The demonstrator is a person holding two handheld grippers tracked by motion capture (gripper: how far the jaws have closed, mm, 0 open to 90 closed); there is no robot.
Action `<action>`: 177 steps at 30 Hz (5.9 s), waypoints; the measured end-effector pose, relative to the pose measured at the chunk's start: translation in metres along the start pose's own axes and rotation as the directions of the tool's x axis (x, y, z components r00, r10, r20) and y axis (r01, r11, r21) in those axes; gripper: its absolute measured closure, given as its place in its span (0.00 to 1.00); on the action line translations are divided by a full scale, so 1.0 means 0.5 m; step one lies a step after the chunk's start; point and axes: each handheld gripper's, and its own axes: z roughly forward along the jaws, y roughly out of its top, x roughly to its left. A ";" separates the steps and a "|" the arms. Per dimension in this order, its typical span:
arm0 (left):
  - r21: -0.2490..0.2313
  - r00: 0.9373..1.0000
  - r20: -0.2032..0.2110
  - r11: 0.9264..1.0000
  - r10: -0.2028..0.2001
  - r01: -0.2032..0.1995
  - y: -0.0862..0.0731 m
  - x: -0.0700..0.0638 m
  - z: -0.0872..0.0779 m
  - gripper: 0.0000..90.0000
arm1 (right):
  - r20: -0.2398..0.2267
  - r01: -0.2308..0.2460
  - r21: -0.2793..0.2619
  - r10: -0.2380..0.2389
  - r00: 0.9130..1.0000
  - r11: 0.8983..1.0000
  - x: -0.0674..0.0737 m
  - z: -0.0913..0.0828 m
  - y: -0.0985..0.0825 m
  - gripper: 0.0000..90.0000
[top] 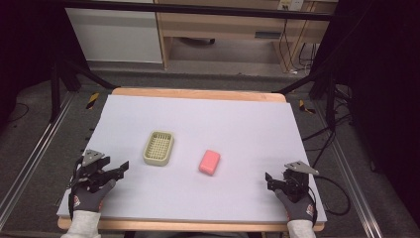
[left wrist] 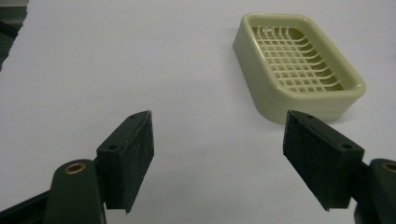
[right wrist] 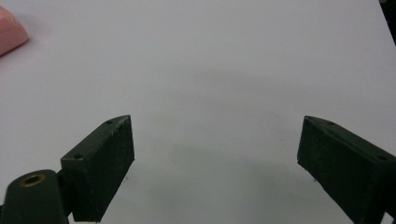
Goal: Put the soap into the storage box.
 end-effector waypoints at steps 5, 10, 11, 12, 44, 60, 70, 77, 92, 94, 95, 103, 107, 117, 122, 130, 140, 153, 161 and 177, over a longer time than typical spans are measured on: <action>0.002 1.000 0.017 1.000 0.008 -0.008 0.003 -0.013 -0.001 0.29 | 0.003 -0.002 0.003 0.002 1.000 1.000 -0.001 0.001 0.000 0.12; 0.008 1.000 0.024 1.000 0.014 -0.014 0.003 -0.028 -0.003 0.30 | 0.007 -0.006 0.012 0.006 1.000 1.000 0.001 0.002 -0.001 0.11; 0.011 1.000 0.028 1.000 0.014 -0.014 0.004 -0.031 -0.003 0.30 | 0.007 -0.005 0.012 0.005 1.000 1.000 0.001 0.002 -0.001 0.11; 0.012 1.000 0.026 1.000 0.017 -0.017 0.004 -0.033 -0.003 0.30 | 0.007 -0.005 0.011 0.005 1.000 1.000 0.001 0.002 -0.001 0.11; -0.012 0.991 0.096 0.996 0.093 -0.093 0.025 -0.119 0.007 0.30 | -0.004 0.008 -0.003 -0.008 1.000 1.000 0.008 0.002 -0.002 0.10; 0.000 0.981 0.136 0.991 0.135 -0.136 0.046 -0.162 0.027 0.30 | 0.002 -0.001 -0.013 0.001 1.000 1.000 0.008 0.001 0.000 0.10; -0.002 0.975 0.155 0.987 0.157 -0.159 0.065 -0.192 0.041 0.30 | 0.008 -0.002 -0.014 0.002 1.000 1.000 0.009 0.001 0.000 0.09; -0.011 0.968 0.174 0.984 0.179 -0.180 0.077 -0.223 0.053 0.29 | 0.006 0.001 -0.014 -0.001 1.000 1.000 0.008 0.001 0.000 0.09; -0.016 0.960 0.194 0.979 0.202 -0.203 0.095 -0.256 0.069 0.29 | 0.008 0.005 -0.011 -0.005 1.000 1.000 0.009 0.002 0.001 0.09; -0.016 0.959 0.196 0.978 0.205 -0.206 0.098 -0.261 0.073 0.29 | 0.009 0.005 -0.012 -0.005 1.000 1.000 0.009 0.001 0.001 0.10; -0.012 0.958 0.199 0.977 0.209 -0.211 0.100 -0.264 0.074 0.29 | 0.009 0.005 -0.012 -0.005 1.000 1.000 0.009 0.001 0.001 0.10; -0.016 0.952 0.213 0.975 0.222 -0.224 0.111 -0.287 0.083 0.29 | 0.011 0.006 -0.012 -0.006 1.000 1.000 0.010 0.002 0.001 0.10; -0.020 0.951 0.217 0.975 0.219 -0.220 0.122 -0.292 0.088 0.29 | 0.012 0.006 -0.014 -0.006 1.000 1.000 0.009 0.002 0.002 0.10; -0.018 0.949 0.226 0.975 0.220 -0.222 0.138 -0.303 0.102 0.29 | 0.013 0.007 -0.010 -0.007 1.000 1.000 0.012 0.004 0.002 0.12; -0.011 0.947 0.227 0.973 0.227 -0.231 0.141 -0.311 0.111 0.29 | 0.014 0.015 -0.009 -0.014 1.000 1.000 0.012 0.004 0.002 0.13; 0.000 0.943 0.233 0.970 0.238 -0.244 0.143 -0.329 0.129 0.28 | 0.012 0.013 -0.010 -0.013 1.000 1.000 0.013 0.004 0.003 0.13; 0.014 0.936 0.238 0.963 0.258 -0.269 0.145 -0.357 0.150 0.28 | 0.012 0.017 -0.010 -0.017 1.000 1.000 0.013 0.005 0.002 0.13; 0.028 0.932 0.245 0.959 0.266 -0.281 0.146 -0.379 0.170 0.28 | 0.012 0.014 -0.008 -0.014 1.000 1.000 0.014 0.005 0.003 0.13; 0.040 0.925 0.254 0.952 0.283 -0.302 0.143 -0.397 0.182 0.27 | 0.012 0.015 -0.008 -0.015 1.000 1.000 0.014 0.005 0.003 0.13; 0.057 0.916 0.274 0.945 0.294 -0.321 0.135 -0.427 0.209 0.27 | 0.010 0.017 -0.010 -0.017 1.000 1.000 0.013 0.004 0.004 0.13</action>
